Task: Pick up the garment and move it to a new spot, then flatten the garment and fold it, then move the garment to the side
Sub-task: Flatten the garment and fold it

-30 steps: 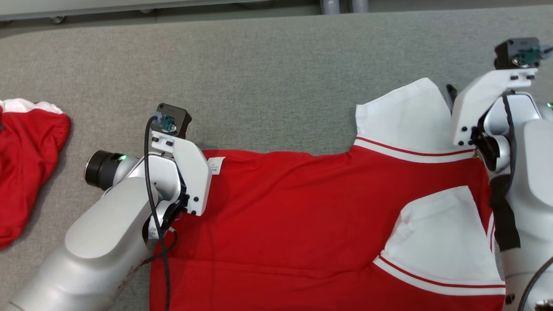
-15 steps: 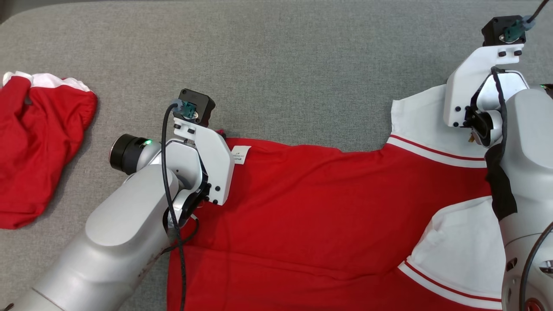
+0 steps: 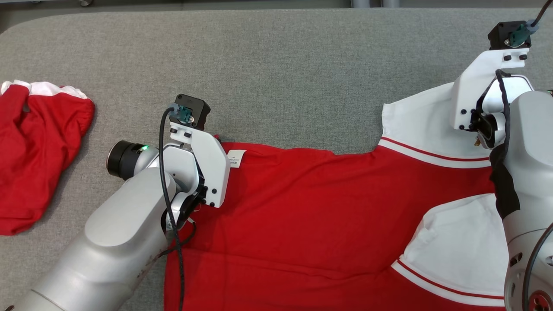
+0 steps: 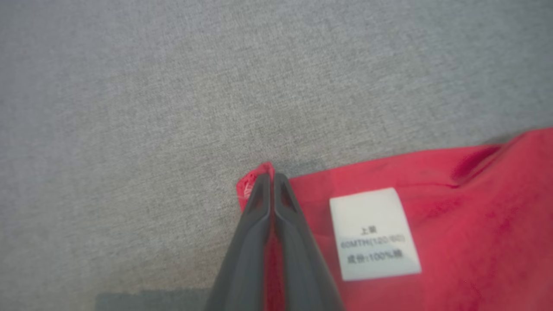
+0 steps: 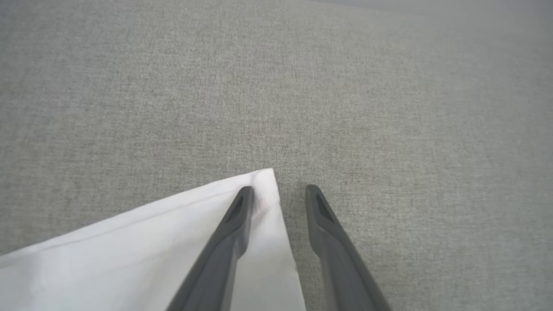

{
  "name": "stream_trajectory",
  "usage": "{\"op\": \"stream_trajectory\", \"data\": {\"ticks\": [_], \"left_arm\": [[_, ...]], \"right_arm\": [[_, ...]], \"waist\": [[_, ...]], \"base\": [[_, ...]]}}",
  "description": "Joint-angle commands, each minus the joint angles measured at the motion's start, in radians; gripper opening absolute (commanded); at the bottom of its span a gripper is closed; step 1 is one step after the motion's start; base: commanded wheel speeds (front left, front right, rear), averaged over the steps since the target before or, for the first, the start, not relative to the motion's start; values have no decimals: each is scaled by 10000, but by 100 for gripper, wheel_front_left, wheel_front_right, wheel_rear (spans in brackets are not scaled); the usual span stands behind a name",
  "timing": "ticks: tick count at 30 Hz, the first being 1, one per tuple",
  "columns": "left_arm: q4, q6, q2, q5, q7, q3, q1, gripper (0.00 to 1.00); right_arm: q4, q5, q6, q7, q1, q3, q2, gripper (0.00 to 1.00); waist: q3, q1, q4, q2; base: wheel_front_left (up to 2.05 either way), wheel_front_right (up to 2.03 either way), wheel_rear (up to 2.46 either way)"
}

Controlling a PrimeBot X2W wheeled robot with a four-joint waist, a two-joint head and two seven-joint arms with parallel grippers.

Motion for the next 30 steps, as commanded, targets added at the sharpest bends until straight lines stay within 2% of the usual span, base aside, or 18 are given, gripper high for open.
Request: {"op": "stream_trajectory", "data": {"ticks": [1,2,4,5,6,12,16,19,25,30], "left_arm": [[118,-31,31,-85,57,-91,146,0],[117,-40,23,-99,64,-94,136,0],[118,-44,13,-102,59,-100,115,0],[123,-38,12,-106,49,-102,105,0],[136,-26,3,-117,23,-91,99,0],[221,270,-90,-557,-895,690,395,0],[343,302,-286,-1270,-1592,1469,804,0],[487,342,-134,-1362,-1823,1690,877,0],[846,261,51,-2055,-1967,2394,1238,0],[907,-95,-56,-2891,-1899,2961,1562,0]], "right_arm": [[73,-44,3,-67,-124,-10,-58,49],[178,7,3,-25,-131,-20,-55,46],[326,93,3,48,-161,-11,-58,35],[397,150,1,71,-173,-35,-62,8],[509,261,1,85,-185,-47,-62,0],[864,1220,5,-556,-306,164,-52,0],[767,1561,3,-1204,-95,470,-58,0],[733,1902,3,-1525,-34,743,-51,0],[501,3057,3,-1851,323,1499,-276,0],[36,3798,5,-1997,671,2157,-571,0]], "waist": [[6,0,-3,0],[11,0,1,0],[19,0,8,0],[24,0,11,0],[24,0,20,0],[-230,0,-27,0],[-513,0,-135,0],[-647,0,-193,0],[-914,0,-422,0],[-1008,0,-582,0]], "base": [[0,0,0],[0,0,0],[0,0,0],[0,0,0],[0,0,0],[0,0,0],[0,0,0],[0,0,0],[0,0,0],[0,0,0]]}}
